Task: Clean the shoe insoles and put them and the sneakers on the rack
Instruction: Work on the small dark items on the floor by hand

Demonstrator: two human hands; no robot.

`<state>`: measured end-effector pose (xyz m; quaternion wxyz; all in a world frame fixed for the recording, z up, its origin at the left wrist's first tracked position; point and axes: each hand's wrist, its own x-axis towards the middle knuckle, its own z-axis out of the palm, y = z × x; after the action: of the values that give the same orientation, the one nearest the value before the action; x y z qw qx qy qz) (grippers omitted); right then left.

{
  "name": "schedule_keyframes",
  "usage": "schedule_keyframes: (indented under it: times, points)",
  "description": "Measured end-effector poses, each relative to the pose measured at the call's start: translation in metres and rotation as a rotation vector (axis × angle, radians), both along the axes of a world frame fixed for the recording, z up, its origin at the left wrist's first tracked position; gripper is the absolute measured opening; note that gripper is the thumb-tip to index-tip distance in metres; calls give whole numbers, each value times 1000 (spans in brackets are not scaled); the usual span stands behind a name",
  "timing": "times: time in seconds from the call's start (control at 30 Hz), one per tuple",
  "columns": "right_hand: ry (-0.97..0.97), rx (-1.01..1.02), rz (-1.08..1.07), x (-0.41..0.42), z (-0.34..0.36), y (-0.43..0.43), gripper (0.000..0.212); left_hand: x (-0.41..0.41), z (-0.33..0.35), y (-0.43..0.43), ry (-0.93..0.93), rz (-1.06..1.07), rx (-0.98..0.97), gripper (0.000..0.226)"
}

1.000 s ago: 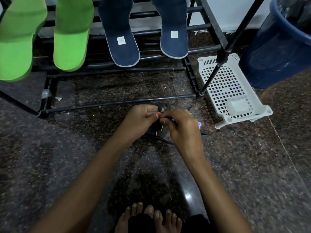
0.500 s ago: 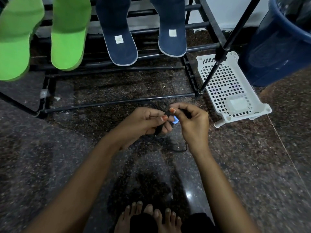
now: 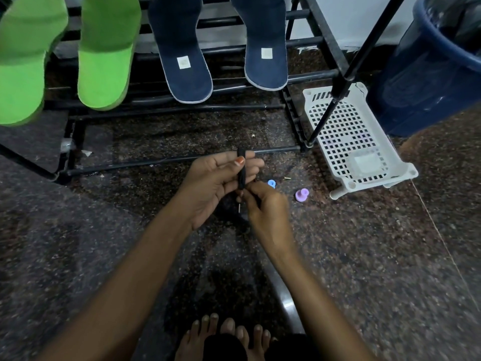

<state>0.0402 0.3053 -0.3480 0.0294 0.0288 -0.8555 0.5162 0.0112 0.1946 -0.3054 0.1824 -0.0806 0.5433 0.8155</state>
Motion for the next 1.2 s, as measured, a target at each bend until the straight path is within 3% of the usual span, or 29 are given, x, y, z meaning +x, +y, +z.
schedule_keyframes:
  times: [0.17, 0.3, 0.43, 0.7, 0.83, 1.2]
  points:
    - [41, 189, 90, 3, 3, 3, 12, 0, -5, 1, 38, 46, -112, 21]
    - [64, 294, 128, 2, 5, 3, 24, 1, -11, 2, 79, 29, -332, 24]
    - [107, 272, 74, -3, 11, 7, 19, 2, -13, -1, 136, -66, -481, 20]
    - [177, 182, -21, -7, 17, 17, 10, 3, -6, -2, 172, -166, -581, 29]
    - [195, 118, -97, -10, 24, 20, 8, 5, -5, -2, 150, -308, -574, 23]
    - [-82, -290, -214, -21, 28, 25, 23, 8, -1, -2, 94, -384, -346, 25]
